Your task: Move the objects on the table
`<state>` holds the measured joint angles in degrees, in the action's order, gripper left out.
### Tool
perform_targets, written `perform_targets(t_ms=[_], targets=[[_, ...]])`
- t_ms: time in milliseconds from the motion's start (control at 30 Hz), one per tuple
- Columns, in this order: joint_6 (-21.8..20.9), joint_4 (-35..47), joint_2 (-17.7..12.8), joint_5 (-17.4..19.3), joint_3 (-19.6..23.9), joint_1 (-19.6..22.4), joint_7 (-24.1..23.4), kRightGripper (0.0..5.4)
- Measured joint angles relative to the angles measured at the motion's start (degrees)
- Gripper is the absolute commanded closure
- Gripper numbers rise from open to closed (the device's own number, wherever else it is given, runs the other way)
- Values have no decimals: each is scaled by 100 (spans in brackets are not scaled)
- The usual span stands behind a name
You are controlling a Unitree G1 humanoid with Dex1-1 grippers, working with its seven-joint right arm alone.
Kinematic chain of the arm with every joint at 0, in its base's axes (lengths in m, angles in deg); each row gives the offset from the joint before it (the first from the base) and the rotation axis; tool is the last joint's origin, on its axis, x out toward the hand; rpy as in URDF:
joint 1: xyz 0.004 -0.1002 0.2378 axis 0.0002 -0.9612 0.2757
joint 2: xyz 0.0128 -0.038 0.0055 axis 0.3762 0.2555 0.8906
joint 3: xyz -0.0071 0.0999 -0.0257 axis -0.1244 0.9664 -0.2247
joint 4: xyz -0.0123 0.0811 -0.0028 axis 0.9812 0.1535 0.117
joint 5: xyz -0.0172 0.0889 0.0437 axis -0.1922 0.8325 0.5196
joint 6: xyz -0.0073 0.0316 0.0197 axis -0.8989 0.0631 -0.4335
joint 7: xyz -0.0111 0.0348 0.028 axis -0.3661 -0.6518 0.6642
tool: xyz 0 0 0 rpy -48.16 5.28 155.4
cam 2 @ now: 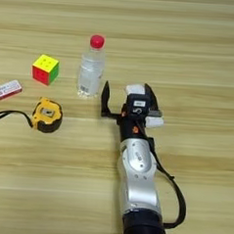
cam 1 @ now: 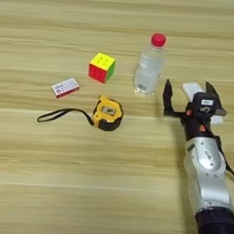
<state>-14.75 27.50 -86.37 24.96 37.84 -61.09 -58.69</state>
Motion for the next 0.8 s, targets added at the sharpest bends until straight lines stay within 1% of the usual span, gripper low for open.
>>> perform_targets(t_ms=[367,600,800], targets=[[0,0,-3,-14,-73,-3,22,5],[19,23,-4,-63,-213,-39,154,5],[94,87,-28,-135,-408,-39,387,5]])
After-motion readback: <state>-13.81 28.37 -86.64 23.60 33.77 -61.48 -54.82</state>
